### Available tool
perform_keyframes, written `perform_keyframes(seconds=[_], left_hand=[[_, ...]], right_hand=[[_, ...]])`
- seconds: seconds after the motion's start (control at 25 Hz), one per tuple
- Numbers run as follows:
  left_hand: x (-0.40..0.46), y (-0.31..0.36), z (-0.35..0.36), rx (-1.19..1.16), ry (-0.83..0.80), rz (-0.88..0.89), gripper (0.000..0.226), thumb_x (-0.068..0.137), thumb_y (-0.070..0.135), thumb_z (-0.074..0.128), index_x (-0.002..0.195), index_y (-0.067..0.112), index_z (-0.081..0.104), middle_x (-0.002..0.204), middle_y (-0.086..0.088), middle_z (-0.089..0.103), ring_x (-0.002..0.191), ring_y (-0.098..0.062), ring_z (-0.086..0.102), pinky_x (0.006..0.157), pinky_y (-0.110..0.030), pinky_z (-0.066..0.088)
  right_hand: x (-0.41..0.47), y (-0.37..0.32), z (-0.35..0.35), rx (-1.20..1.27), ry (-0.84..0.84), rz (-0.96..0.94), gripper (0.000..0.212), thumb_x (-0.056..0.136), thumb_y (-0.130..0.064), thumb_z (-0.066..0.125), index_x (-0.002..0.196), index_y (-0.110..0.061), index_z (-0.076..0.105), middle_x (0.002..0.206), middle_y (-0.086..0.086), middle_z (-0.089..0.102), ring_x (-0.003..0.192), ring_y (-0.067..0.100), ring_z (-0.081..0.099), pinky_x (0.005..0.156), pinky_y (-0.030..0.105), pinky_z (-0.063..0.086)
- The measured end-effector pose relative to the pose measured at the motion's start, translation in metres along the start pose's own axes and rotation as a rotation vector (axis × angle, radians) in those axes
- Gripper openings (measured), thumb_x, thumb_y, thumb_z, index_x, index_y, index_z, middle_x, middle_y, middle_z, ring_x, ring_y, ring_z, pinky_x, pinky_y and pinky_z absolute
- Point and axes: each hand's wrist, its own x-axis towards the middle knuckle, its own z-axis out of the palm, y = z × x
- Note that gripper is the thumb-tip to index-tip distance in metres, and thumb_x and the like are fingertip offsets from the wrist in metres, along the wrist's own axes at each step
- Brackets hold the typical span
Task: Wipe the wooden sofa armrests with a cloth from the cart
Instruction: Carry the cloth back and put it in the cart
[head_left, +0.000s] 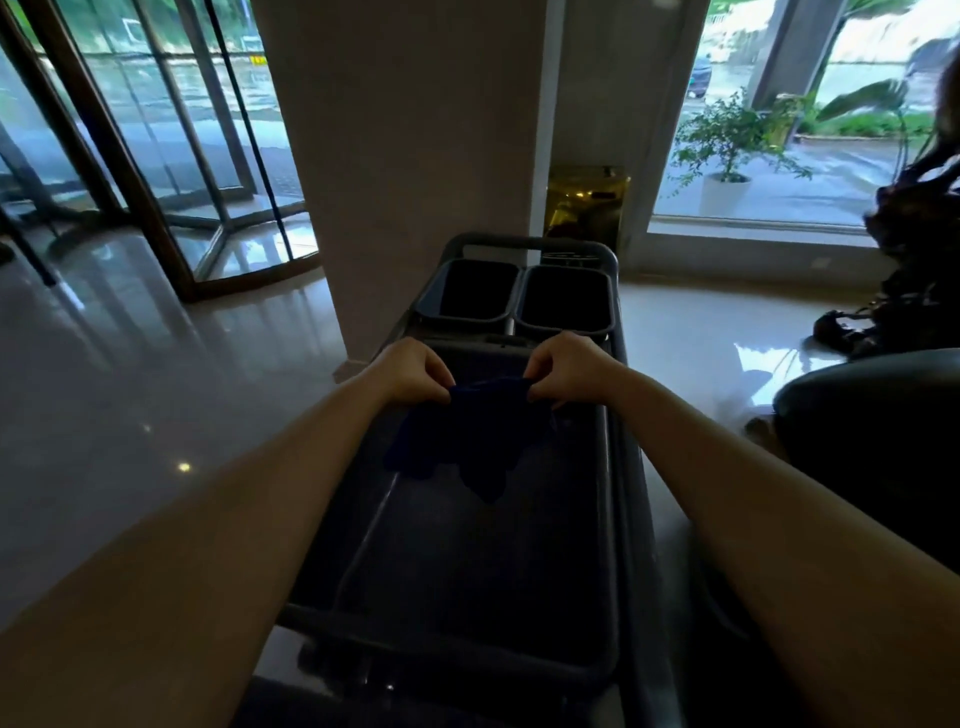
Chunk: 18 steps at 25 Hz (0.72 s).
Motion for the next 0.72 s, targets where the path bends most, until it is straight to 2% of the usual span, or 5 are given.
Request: perform_keyframes(seconds=[0.2,0.32,0.44,0.6,0.72], left_hand=[[0.035,-0.03,0.041,0.004,-0.159,-0.01,0.015,0.071,0.011,0.072,0.085,0.014,0.074,0.083,-0.002,0.069,0.078,-0.012,0.062,0.074,-0.025,0.048],[0.051,-0.047,0.064,0.024,-0.268,-0.008,0.015,0.071,0.011,0.071,0.085,0.015,0.073,0.079,0.002,0.067,0.075,-0.007,0.06,0.073,-0.023,0.046],[0.059,-0.063,0.082,0.012,-0.328,-0.007,0.015,0.07,0.011,0.071,0.084,0.015,0.073,0.078,0.002,0.066,0.076,-0.009,0.06,0.075,-0.023,0.046],[0.069,-0.083,0.106,0.022,-0.387,0.009,0.012,0.071,0.009,0.071,0.081,0.016,0.071,0.078,0.002,0.065,0.077,-0.01,0.06,0.071,-0.023,0.047],[0.074,-0.09,0.118,0.025,-0.401,0.025,0.012,0.073,0.007,0.069,0.076,0.018,0.067,0.078,0.004,0.061,0.073,-0.006,0.058,0.069,-0.021,0.045]], right_hand=[[0.014,0.034,0.04,-0.019,-0.012,0.16,0.01,0.067,-0.004,0.069,0.075,-0.009,0.071,0.07,0.006,0.066,0.063,0.019,0.064,0.056,0.017,0.054],[0.019,0.052,0.066,-0.017,-0.038,0.269,0.012,0.067,-0.005,0.07,0.077,-0.011,0.072,0.069,0.003,0.065,0.056,0.012,0.059,0.042,0.003,0.043],[0.021,0.065,0.086,0.01,-0.064,0.34,0.011,0.066,-0.005,0.071,0.076,-0.01,0.072,0.068,0.003,0.065,0.057,0.014,0.06,0.039,0.002,0.04],[0.024,0.078,0.111,0.008,-0.082,0.381,0.014,0.065,-0.006,0.072,0.078,-0.012,0.072,0.081,0.01,0.072,0.075,0.022,0.067,0.057,0.017,0.046],[0.026,0.085,0.125,0.026,-0.069,0.41,0.016,0.066,-0.007,0.073,0.082,-0.009,0.071,0.088,0.012,0.072,0.082,0.022,0.066,0.066,0.021,0.045]])
